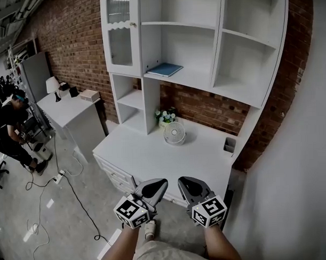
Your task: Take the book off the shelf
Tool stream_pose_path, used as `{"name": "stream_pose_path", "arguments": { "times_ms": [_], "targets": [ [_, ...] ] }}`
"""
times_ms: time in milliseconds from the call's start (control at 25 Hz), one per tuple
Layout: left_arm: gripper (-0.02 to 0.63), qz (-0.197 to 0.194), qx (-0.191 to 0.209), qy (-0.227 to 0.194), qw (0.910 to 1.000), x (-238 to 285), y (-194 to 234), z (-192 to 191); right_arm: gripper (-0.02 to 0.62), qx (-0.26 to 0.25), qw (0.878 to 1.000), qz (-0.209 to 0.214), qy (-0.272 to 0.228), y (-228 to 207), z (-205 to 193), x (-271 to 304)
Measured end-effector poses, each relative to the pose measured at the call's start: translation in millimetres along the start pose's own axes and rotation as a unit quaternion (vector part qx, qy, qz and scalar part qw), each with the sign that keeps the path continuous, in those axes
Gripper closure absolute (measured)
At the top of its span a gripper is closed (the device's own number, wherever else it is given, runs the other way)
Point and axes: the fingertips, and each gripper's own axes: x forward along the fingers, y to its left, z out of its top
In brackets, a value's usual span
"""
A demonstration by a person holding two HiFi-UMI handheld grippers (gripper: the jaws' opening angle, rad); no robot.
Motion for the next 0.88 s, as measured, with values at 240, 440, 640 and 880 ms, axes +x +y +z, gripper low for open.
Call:
{"name": "stream_pose_path", "arguments": {
  "times_ms": [240,440,640,880],
  "targets": [
    [0.595,-0.014,0.002,0.005,0.9999,24,46,-4,0.575,-0.008,1.0,-0.007,0.004,-28,1,43],
    [0.595,-0.029,0.012,0.011,0.9994,45,93,0,0.56,-0.017,1.0,-0.013,0.007,-51,5,88],
    [0.595,-0.045,0.004,0.02,0.9988,62,142,3,0.541,-0.018,0.999,-0.025,0.012,-72,9,134],
    [0.595,-0.061,0.004,0.024,0.9978,77,192,8,0.526,-0.02,0.999,-0.044,0.012,-92,15,181]
  ]
}}
